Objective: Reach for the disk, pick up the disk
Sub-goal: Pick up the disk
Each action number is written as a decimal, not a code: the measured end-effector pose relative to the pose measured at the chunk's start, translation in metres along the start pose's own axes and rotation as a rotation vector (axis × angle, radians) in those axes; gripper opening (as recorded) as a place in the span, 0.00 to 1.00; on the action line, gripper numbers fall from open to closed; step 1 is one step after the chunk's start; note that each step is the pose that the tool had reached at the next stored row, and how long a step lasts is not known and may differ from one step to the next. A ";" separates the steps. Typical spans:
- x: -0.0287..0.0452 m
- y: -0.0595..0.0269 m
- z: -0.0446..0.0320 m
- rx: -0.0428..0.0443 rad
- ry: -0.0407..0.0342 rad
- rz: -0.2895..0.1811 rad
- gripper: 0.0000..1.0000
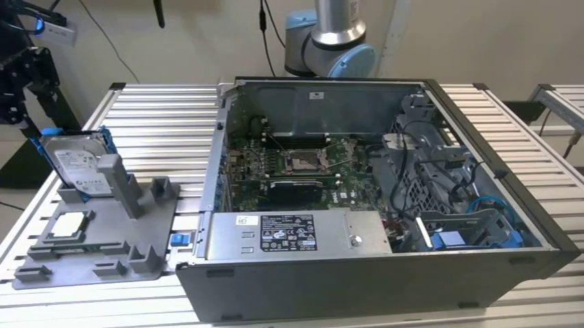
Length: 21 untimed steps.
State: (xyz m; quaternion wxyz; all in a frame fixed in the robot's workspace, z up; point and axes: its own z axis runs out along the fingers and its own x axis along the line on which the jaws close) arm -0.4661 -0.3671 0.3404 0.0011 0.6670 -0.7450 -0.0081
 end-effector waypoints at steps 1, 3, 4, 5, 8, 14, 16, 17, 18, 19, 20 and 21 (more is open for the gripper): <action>-0.0001 -0.0003 0.0018 -0.0001 0.0003 -0.001 1.00; -0.0003 -0.0013 0.0054 -0.0001 0.0013 -0.004 1.00; -0.0004 -0.0022 0.0072 0.0000 0.0016 -0.007 1.00; -0.0005 -0.0027 0.0091 0.0001 0.0019 -0.009 1.00; -0.0006 -0.0032 0.0145 0.0001 0.0025 -0.017 1.00; -0.0015 -0.0032 0.0256 0.0001 0.0029 -0.029 1.00; -0.0019 -0.0032 0.0291 0.0002 0.0029 -0.031 1.00; -0.0021 -0.0032 0.0309 0.0001 0.0030 -0.032 1.00; -0.0023 -0.0032 0.0327 0.0001 0.0030 -0.033 1.00; -0.0023 -0.0033 0.0345 0.0002 0.0030 -0.034 1.00; -0.0023 -0.0033 0.0364 0.0002 0.0030 -0.035 1.00; -0.0023 -0.0033 0.0382 0.0003 0.0030 -0.038 1.00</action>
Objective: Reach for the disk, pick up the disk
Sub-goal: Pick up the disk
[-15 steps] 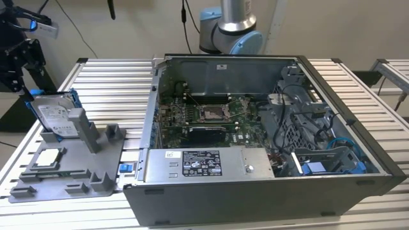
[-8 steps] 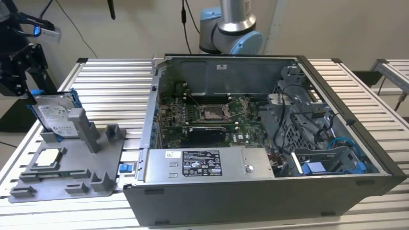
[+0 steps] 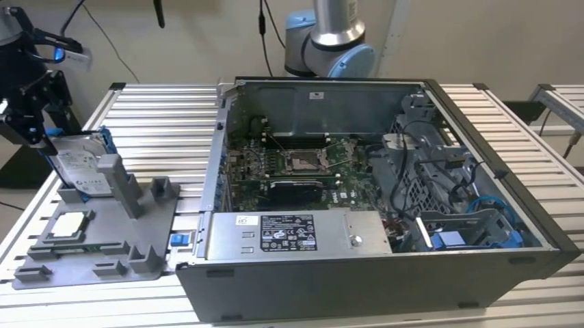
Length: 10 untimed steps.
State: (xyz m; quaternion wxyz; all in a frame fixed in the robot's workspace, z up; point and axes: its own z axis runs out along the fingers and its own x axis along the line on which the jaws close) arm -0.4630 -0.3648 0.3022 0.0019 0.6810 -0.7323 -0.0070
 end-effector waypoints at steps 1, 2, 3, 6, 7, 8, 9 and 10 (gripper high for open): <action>0.0000 0.0000 0.0018 0.0001 0.0000 -0.003 1.00; 0.0000 0.0000 0.0037 0.0002 0.0000 -0.007 1.00; 0.0000 0.0000 0.0054 0.0001 0.0001 -0.012 1.00; 0.0000 -0.0001 0.0108 0.0011 0.0004 -0.036 1.00; 0.0000 -0.0001 0.0125 0.0016 0.0004 -0.045 1.00; 0.0001 -0.0002 0.0143 0.0018 0.0005 -0.052 1.00; 0.0001 -0.0001 0.0162 0.0021 0.0005 -0.055 1.00; 0.0001 0.0001 0.0179 0.0024 0.0005 -0.055 1.00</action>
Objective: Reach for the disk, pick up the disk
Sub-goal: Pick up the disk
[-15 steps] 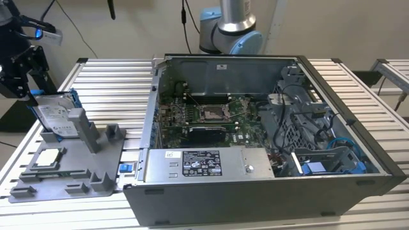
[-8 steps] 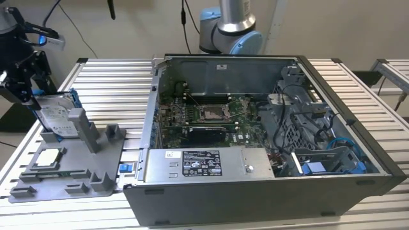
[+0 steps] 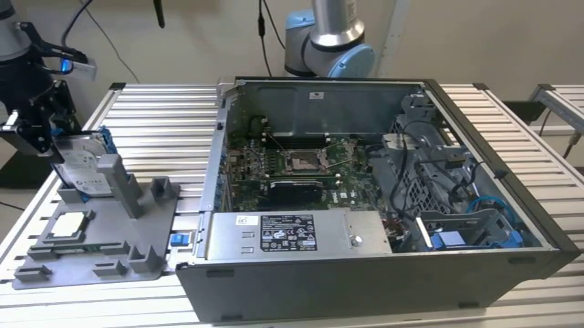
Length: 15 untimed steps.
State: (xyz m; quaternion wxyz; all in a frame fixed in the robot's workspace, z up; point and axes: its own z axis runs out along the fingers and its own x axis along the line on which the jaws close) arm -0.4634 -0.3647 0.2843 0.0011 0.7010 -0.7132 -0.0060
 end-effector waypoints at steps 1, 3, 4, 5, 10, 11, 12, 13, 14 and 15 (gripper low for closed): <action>0.0000 0.0002 0.0018 0.0003 0.0000 0.000 1.00; 0.0001 0.0005 0.0054 0.0011 0.0000 0.000 1.00; 0.0001 0.0006 0.0072 0.0017 0.0001 -0.001 1.00; 0.0001 0.0006 0.0091 0.0025 0.0000 -0.001 1.00; 0.0001 0.0006 0.0141 0.0049 0.0001 -0.002 1.00; 0.0001 0.0006 0.0141 0.0048 0.0001 -0.002 1.00; 0.0001 0.0005 0.0145 0.0050 0.0000 -0.002 1.00; 0.0001 0.0005 0.0154 0.0055 -0.0002 -0.002 1.00; 0.0001 0.0005 0.0164 0.0055 -0.0002 -0.002 1.00; 0.0002 0.0005 0.0172 0.0054 0.0000 -0.002 1.00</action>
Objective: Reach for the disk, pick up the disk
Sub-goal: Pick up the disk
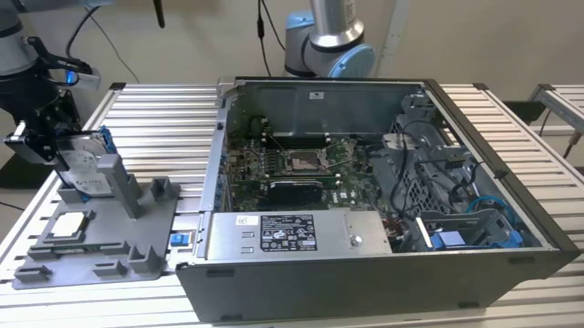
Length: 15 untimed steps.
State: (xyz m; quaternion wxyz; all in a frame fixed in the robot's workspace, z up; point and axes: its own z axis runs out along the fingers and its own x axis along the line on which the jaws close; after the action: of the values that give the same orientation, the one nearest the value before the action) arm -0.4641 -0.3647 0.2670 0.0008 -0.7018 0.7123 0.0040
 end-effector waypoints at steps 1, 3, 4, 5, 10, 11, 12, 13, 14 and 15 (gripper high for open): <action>0.0000 0.0000 0.0007 0.0001 0.0000 0.000 1.00; 0.0000 0.0000 0.0009 -0.0002 0.0002 0.000 1.00; 0.0000 0.0000 0.0010 -0.0002 0.0002 0.000 1.00; 0.0000 0.0000 0.0011 -0.0001 0.0001 0.000 1.00; 0.0000 0.0000 0.0014 0.0001 0.0000 0.000 0.00; 0.0000 0.0000 0.0014 0.0001 0.0000 0.000 0.00; 0.0000 0.0000 0.0014 0.0001 0.0000 0.000 0.00; 0.0000 0.0000 0.0014 0.0001 0.0000 0.000 0.00; 0.0000 0.0000 0.0015 0.0001 0.0000 0.000 0.00; 0.0000 0.0000 0.0015 0.0001 0.0000 0.000 0.00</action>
State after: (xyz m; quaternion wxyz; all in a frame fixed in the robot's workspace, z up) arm -0.4641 -0.3647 0.2655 0.0009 -0.7018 0.7124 0.0040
